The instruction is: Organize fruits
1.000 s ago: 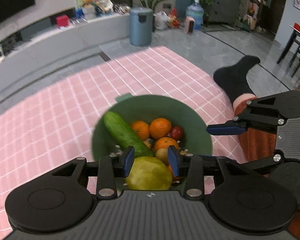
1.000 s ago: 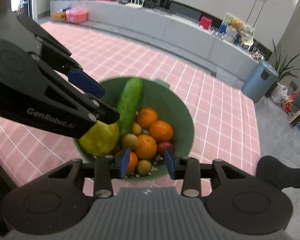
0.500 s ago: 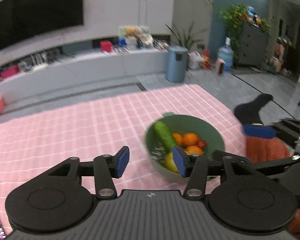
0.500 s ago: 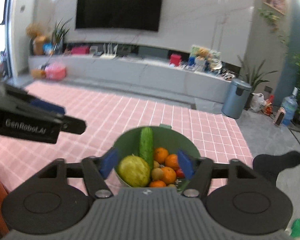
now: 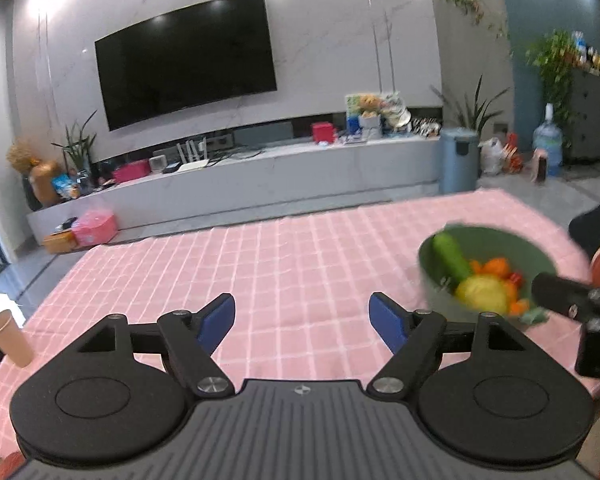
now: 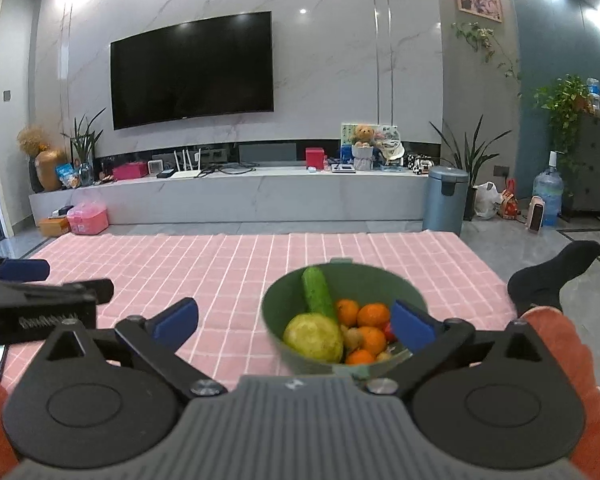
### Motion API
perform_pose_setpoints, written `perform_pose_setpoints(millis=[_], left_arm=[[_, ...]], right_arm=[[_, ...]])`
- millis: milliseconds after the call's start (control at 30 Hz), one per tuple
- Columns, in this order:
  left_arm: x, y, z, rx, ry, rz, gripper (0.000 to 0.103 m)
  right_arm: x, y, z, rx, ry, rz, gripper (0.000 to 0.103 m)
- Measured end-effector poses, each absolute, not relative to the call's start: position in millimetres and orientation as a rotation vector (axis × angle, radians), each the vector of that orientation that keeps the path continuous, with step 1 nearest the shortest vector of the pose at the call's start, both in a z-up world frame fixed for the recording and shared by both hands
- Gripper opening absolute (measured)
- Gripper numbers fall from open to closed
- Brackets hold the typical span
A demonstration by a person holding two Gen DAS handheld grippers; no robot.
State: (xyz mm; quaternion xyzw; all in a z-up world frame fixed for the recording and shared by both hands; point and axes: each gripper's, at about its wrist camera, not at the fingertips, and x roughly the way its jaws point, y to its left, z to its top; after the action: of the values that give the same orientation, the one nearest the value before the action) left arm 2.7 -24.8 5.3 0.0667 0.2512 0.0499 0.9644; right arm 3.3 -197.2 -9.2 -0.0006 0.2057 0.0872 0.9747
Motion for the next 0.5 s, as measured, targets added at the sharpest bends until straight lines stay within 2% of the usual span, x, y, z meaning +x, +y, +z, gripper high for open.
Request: perform_pose_setpoints(millis=[500], left_arm=[[4.3,-9.8,-24.3,0.044,0.655,0.113,0.090]], right_arm=[[13.4,-184.1,-40.0,-0.027,0.498,0.157,0.098]])
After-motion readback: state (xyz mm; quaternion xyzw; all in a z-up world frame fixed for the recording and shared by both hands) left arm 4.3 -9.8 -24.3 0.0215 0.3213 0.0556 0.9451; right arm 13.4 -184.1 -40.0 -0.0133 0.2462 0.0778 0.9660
